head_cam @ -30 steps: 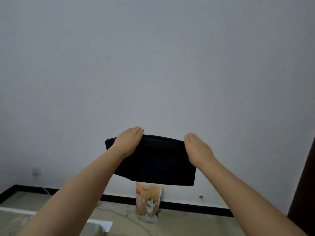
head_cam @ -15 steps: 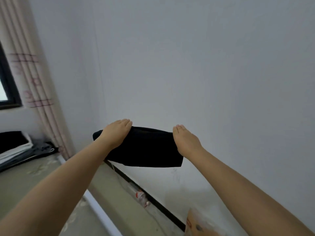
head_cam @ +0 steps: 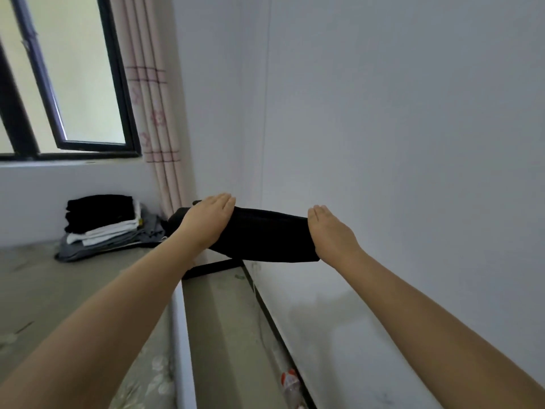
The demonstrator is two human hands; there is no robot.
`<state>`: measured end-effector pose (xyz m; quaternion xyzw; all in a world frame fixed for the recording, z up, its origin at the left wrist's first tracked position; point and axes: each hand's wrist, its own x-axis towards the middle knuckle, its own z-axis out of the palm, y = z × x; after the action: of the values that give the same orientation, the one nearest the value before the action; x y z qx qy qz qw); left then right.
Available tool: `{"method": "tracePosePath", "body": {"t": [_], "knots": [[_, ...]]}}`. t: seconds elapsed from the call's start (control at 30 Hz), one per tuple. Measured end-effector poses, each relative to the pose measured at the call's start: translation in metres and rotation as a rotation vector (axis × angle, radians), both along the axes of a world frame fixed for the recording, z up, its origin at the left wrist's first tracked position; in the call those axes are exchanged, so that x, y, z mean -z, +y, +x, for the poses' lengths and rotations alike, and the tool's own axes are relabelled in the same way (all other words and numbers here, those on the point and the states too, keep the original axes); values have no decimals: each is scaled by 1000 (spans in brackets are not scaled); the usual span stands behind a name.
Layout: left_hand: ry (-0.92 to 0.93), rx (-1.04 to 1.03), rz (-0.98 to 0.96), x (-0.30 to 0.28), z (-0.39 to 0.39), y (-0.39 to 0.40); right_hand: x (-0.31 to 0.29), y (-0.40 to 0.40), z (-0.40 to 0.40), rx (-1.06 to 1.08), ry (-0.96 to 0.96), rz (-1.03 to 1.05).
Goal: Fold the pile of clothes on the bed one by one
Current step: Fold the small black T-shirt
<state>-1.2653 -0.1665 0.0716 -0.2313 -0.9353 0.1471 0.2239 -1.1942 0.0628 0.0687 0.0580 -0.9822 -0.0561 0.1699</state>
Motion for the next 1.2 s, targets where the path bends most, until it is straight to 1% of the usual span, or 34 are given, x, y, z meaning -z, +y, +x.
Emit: {"method": "tracePosePath", "body": {"t": [0.2, 0.3, 0.4, 0.5, 0.6, 0.73, 0.87, 0.97, 1.2], "knots": [[-50, -179, -16, 20, -89, -14, 24, -8, -135, -169, -58, -12], [-84, -272, -33, 27, -136, -23, 35, -16, -205, -273, -51, -26], [-102, -350, -30, 32, -178, -33, 44, -29, -266, -357, -91, -5], [-132, -465, -42, 40, -227, -54, 58, -52, -345, -470, -77, -14], [-168, -584, -45, 56, -264, -93, 74, -99, -409, -572, -130, -2], [-229, -728, -28, 85, -307, -162, 101, -180, -484, -732, -125, 64], [-276, -801, -46, 110, -369, -240, 123, -265, -563, -842, -167, 142], [-275, -835, -11, 120, -421, -294, 126, -326, -623, -884, -204, 187], [-313, -924, 8, 118, -537, -385, 123, -432, -755, -942, -235, 181]]}}
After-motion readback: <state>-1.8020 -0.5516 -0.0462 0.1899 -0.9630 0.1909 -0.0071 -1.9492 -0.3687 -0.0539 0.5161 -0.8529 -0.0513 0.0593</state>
